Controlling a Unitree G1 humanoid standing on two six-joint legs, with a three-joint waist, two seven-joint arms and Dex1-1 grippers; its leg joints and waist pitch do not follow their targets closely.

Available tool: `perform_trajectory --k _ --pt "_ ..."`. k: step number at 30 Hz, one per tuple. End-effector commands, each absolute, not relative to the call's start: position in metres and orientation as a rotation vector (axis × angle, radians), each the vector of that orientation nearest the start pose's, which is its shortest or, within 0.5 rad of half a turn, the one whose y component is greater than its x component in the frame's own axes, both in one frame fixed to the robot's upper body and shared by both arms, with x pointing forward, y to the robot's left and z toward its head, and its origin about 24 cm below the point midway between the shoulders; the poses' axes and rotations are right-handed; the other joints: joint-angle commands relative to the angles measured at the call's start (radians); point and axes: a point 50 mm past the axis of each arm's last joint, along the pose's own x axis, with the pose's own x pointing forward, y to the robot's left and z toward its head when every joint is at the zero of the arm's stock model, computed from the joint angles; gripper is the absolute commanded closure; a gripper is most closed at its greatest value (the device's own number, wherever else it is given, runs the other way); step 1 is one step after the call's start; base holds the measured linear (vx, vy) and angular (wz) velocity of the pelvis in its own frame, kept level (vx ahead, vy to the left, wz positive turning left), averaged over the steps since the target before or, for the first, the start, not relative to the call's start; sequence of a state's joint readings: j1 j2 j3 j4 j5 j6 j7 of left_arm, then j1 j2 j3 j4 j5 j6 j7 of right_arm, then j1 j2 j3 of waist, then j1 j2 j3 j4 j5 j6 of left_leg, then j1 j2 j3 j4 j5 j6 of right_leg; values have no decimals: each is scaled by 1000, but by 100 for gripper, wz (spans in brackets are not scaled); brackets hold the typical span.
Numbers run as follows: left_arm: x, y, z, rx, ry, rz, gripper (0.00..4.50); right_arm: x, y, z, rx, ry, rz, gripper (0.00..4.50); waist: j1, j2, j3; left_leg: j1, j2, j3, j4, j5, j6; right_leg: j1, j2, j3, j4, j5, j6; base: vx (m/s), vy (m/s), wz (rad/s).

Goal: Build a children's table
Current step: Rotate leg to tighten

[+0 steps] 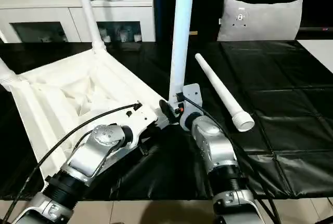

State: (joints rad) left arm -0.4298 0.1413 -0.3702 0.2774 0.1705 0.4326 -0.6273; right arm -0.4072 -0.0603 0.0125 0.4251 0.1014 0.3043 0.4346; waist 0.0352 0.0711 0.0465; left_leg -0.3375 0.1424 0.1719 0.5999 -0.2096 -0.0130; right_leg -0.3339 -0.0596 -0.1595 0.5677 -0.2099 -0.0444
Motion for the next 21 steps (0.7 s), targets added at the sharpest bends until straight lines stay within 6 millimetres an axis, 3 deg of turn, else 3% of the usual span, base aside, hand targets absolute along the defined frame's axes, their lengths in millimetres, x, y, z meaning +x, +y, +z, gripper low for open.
perform_trajectory --k 1,2,3,5,6,7,8,9,10,11,13,15,18,21 --pt "302 58 48 487 344 -956 450 304 -99 19 88 389 639 9 2 -7 -31 14 99 -74 -87 -495 -14 -5 -147 81 -127 -612 20 0 0 0" --pt "303 62 47 495 345 -955 450 302 -103 20 84 384 644 9 7 -9 -37 0 104 -75 -93 -441 -3 3 -149 91 -116 -545 5 0 0 0" --pt "304 66 47 504 346 -956 450 301 -109 22 76 372 651 9 11 -3 -44 -6 108 -75 -93 -402 2 8 -152 95 -109 -494 -7 0 0 0" --pt "305 72 47 519 341 -982 450 297 -122 25 52 353 662 9 27 -7 -56 -22 120 -69 -90 -255 37 11 -147 105 -81 -275 -55 0 0 0" --pt "305 74 47 523 339 -989 450 296 -125 26 45 348 667 9 29 2 -57 -22 121 -67 -88 -237 43 9 -148 106 -74 -239 -73 0 0 0" --pt "305 76 47 533 333 -1006 450 294 -131 28 29 337 680 9 36 -3 -61 -26 121 -62 -83 -194 58 13 -149 107 -62 -152 -107 53 -14 0" --pt "305 77 47 539 330 -1015 450 293 -134 29 21 331 687 9 39 -4 -67 -29 117 -60 -78 -160 66 17 -149 106 -56 -107 -116 53 -14 0" --pt "304 80 46 545 335 -1035 450 291 -140 32 -1 307 711 9 42 3 -70 -33 115 -60 -72 -132 76 17 -151 107 -49 -63 -123 0 0 0" --pt "303 84 46 557 337 -1067 450 288 -147 36 -32 278 746 9 50 1 -77 -37 116 -58 -62 -52 119 16 -147 103 -35 60 -134 0 0 0" --pt "302 86 45 565 338 -1089 450 286 -152 39 -53 261 770 9 51 0 -78 -38 116 -57 -58 -38 132 15 -146 102 -29 91 -137 0 0 0" --pt "301 92 43 590 343 -1131 450 282 -160 46 -106 236 829 9 63 0 -82 -42 114 -57 -51 -15 164 16 -145 98 -23 131 -131 0 0 0" --pt "300 98 43 609 352 -1161 450 280 -165 52 -147 219 867 9 66 1 -77 -44 117 -56 -52 -27 183 10 -143 96 -26 114 -126 0 0 0" --pt "298 107 43 646 352 -1225 450 280 -177 63 -221 197 916 9 70 -3 -63 -37 116 -51 -61 -142 130 8 -140 95 -56 -140 -97 0 0 0" --pt "295 112 44 665 345 -1294 450 282 -184 71 -280 182 943 9 74 -1 -61 -30 119 -53 -66 -171 105 2 -135 97 -60 -213 -85 0 0 0"
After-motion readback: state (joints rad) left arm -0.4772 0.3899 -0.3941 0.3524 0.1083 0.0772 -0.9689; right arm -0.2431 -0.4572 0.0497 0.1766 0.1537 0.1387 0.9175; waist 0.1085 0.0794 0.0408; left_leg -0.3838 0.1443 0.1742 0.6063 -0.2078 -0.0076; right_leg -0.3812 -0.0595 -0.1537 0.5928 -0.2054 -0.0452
